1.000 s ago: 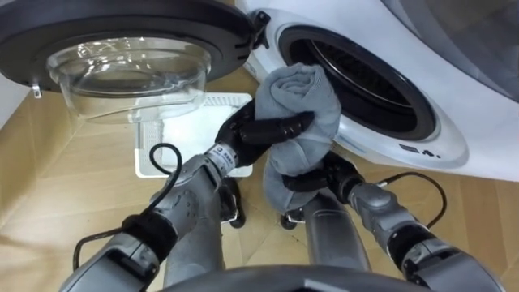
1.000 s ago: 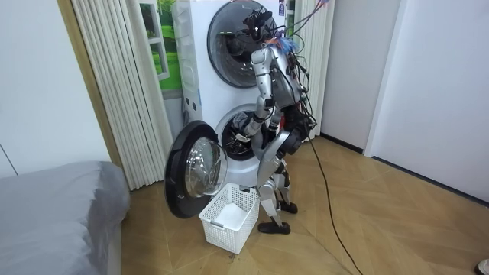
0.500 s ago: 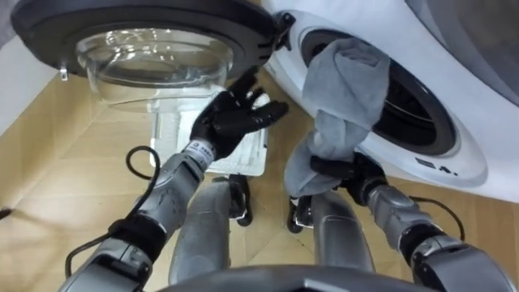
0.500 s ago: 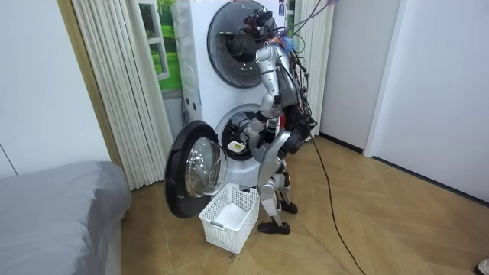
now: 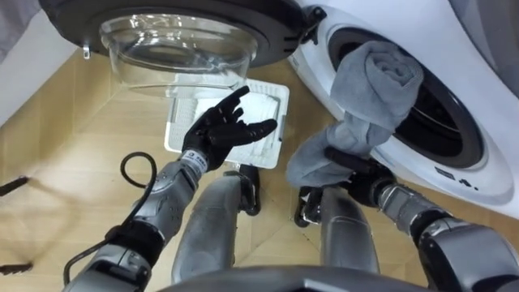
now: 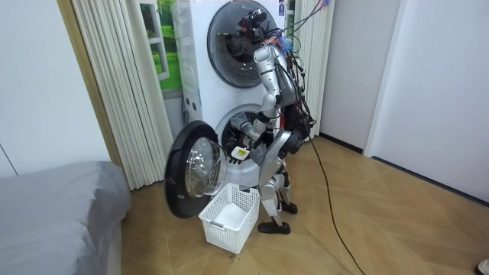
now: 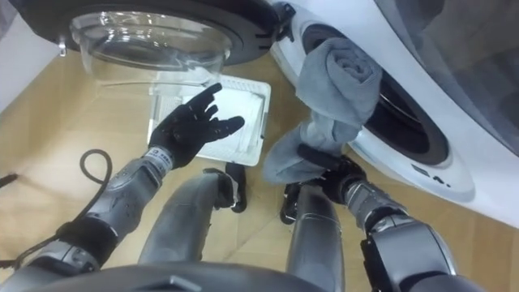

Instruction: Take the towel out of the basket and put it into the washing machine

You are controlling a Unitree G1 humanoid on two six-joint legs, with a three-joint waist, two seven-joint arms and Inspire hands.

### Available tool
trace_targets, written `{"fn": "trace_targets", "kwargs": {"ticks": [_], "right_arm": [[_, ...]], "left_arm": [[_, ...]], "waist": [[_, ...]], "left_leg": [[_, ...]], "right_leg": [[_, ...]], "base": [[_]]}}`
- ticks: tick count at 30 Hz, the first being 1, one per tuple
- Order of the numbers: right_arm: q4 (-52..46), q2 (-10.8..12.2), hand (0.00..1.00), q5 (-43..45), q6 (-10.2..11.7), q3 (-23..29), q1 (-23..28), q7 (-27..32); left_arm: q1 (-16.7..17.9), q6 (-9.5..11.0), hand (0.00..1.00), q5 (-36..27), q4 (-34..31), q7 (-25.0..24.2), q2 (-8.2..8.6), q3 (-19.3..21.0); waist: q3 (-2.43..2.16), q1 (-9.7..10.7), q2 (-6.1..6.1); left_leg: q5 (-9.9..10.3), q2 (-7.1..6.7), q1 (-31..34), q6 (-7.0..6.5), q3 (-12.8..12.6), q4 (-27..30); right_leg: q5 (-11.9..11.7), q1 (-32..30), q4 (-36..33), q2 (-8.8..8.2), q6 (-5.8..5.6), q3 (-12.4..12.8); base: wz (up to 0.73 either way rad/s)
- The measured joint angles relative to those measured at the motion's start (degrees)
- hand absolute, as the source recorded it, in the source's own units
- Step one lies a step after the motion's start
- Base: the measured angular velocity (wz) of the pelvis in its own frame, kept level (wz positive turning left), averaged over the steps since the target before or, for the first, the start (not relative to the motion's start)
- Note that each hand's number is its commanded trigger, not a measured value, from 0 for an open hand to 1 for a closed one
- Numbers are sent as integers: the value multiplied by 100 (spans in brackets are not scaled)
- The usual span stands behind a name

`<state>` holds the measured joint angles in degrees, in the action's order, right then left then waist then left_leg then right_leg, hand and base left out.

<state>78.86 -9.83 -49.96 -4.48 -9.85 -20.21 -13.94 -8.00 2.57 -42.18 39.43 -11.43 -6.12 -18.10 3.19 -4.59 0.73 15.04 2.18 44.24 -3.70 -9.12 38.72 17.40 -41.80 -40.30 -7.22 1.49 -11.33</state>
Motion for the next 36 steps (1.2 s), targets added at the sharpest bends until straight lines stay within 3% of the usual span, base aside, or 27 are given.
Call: {"fn": "trace_targets", "kwargs": {"ticks": [3,10,19,24,31,36], "right_arm": [[-7,-4,100,-437,-58,36,-14,6],[-12,2,100,-1090,-162,224,-53,32],[-69,-46,100,-1715,-243,394,-217,590],[25,-136,100,-1987,-308,588,-206,734],[73,-238,100,-2364,-242,775,-247,755],[-55,-381,100,-2717,-63,716,-225,902]], "left_arm": [[-59,-97,0,-1,-11,137,53,0],[-73,-263,0,-117,-207,522,90,0],[-183,-508,0,-329,-357,980,123,-66],[-150,-743,0,-327,-468,1119,90,-76],[-99,-756,0,-314,-587,1234,91,-191],[-28,-764,0,-254,-584,1253,99,-349]], "waist": [[15,31,-26],[16,40,-46],[10,122,-39],[-9,120,-1],[-13,75,52],[-51,-58,209]], "left_leg": [[-36,-79,130,-56,43,23],[-47,-119,348,-119,21,122],[-64,-134,591,-164,3,333],[-62,-136,816,-181,8,485],[63,-155,1161,-205,18,987],[121,-194,1464,-164,22,1252]], "right_leg": [[20,-126,-88,-65,-20,-8],[20,-356,-266,-125,-63,18],[44,-622,-538,-183,-64,25],[68,-834,-698,-207,-62,24],[256,-1192,-1263,-286,-31,69],[345,-1548,-1616,-305,-1,166]], "base": [[13],[2],[0],[2],[4],[1]]}}
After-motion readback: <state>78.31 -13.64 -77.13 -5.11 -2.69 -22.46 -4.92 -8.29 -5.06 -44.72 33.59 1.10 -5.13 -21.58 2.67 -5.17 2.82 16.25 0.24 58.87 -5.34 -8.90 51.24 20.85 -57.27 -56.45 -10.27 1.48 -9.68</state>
